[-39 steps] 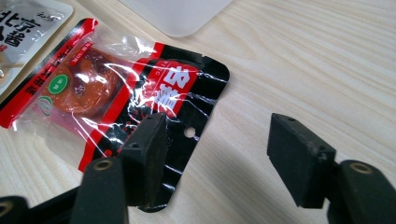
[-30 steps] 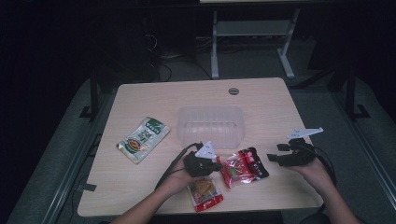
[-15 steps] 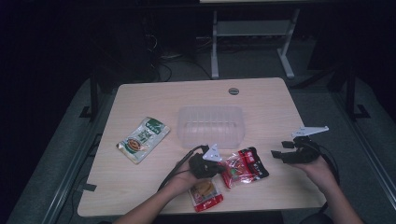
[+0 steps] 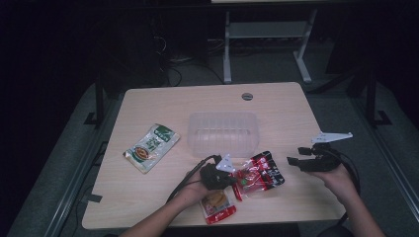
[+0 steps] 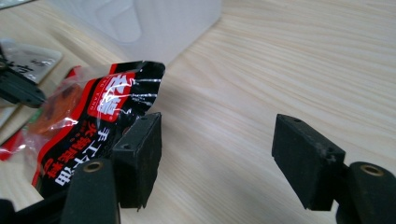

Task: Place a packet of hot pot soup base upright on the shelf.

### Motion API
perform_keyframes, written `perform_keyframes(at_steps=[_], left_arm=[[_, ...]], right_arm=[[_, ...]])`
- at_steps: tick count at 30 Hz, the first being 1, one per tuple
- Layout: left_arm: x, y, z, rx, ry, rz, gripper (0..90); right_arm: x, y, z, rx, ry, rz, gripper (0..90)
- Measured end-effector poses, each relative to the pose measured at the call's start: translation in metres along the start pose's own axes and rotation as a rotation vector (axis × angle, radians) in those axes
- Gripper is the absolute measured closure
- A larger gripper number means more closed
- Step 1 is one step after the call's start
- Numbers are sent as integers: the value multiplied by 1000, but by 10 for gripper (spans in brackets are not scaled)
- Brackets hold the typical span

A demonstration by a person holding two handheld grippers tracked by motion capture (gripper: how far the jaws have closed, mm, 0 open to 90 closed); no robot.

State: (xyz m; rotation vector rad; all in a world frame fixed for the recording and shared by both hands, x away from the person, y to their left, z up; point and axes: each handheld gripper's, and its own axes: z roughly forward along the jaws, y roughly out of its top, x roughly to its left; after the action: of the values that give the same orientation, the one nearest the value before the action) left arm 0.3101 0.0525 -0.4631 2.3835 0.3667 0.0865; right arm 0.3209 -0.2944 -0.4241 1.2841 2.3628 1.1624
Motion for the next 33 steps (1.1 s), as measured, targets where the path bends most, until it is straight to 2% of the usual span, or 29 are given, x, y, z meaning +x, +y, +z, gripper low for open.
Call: perform_keyframes(at_steps=[9, 18, 33], left_arm=[[1, -1, 0, -1, -2, -8, 896], [2, -1, 0, 0, -10, -16, 896], [2, -1, 0, 1, -11, -24, 897]], right_arm=[[14, 4, 5, -9, 75, -14, 329], [26, 6, 15, 23, 142, -18, 327], [32, 3, 36, 91, 228, -7, 319]])
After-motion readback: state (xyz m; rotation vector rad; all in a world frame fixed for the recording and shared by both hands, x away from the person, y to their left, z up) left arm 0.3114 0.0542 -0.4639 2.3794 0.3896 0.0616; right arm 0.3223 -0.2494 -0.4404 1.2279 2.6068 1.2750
